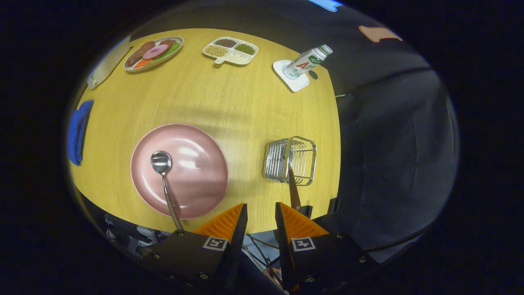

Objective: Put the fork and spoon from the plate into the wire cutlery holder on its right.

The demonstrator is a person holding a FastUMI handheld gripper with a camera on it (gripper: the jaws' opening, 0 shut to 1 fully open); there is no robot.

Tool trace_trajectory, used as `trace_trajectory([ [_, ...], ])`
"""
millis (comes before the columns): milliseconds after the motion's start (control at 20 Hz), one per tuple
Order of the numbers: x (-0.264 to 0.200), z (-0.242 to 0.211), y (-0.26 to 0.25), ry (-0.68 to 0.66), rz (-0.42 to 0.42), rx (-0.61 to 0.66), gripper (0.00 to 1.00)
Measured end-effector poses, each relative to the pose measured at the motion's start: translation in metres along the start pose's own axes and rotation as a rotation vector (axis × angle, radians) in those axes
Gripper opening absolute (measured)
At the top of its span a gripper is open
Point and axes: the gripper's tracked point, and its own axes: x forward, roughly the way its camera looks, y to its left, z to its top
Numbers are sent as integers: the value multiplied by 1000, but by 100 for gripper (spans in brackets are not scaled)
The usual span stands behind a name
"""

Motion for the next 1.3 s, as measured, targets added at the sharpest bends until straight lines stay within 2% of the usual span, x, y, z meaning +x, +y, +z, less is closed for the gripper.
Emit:
trace_trajectory([
  [250,3,0,43,-8,53,-58,42],
  [650,25,-9,115,2,197,-104,42],
  [1100,47,-24,164,37,309,-126,42],
  [1300,59,-21,175,5,355,-99,41],
])
